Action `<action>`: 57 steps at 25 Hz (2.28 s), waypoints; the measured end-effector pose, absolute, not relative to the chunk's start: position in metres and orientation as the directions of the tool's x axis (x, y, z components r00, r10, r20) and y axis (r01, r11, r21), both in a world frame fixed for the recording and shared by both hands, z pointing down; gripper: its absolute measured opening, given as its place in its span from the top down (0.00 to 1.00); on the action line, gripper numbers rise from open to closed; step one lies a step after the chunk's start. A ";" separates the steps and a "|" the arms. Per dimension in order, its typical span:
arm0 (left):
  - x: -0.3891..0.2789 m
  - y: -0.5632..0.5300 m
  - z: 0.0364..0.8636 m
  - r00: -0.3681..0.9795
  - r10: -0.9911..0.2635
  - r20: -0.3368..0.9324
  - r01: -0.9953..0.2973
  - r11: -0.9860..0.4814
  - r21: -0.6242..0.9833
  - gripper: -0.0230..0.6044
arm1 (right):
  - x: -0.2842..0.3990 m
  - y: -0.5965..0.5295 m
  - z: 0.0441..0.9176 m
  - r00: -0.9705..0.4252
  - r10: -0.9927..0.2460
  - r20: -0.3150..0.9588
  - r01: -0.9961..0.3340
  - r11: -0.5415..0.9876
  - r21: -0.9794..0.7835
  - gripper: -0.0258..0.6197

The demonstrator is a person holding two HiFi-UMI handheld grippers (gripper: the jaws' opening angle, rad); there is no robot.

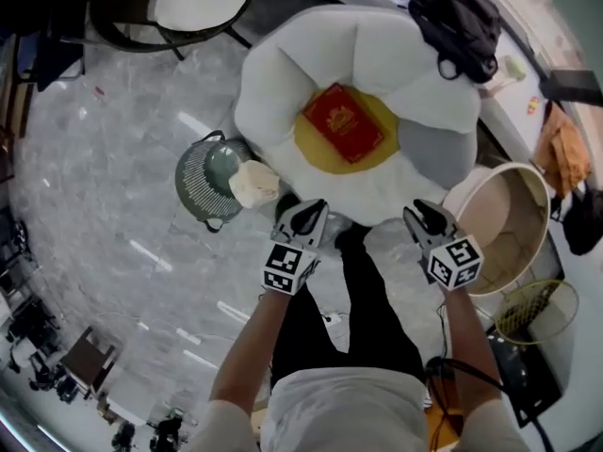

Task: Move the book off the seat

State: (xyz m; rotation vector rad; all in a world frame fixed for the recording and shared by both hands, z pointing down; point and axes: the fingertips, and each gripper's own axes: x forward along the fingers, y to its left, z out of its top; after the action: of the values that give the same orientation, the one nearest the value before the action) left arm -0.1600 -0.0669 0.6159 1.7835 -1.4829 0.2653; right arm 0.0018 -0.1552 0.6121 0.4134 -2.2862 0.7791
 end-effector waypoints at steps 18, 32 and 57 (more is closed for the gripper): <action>-0.152 -0.100 0.861 0.249 -0.680 0.690 -0.858 0.176 0.483 0.76 | -0.043 -0.196 0.851 -0.676 0.011 0.737 -0.421 0.815 -0.398 0.67; -0.143 -0.107 0.979 0.300 -0.626 0.720 -0.757 0.303 0.579 0.69 | -0.031 -0.215 0.987 -0.533 0.086 0.842 -0.341 0.888 -0.307 0.62; -0.147 -0.123 1.039 0.293 -0.563 0.773 -0.774 0.335 0.538 0.65 | -0.044 -0.209 1.039 -0.557 0.135 0.820 -0.412 0.812 -0.414 0.53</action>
State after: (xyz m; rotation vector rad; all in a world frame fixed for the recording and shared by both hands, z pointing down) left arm -0.1466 -0.1231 1.0391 1.3368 -1.3792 0.2183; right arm -0.0443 -0.2089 1.0390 0.2043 -2.0436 0.7253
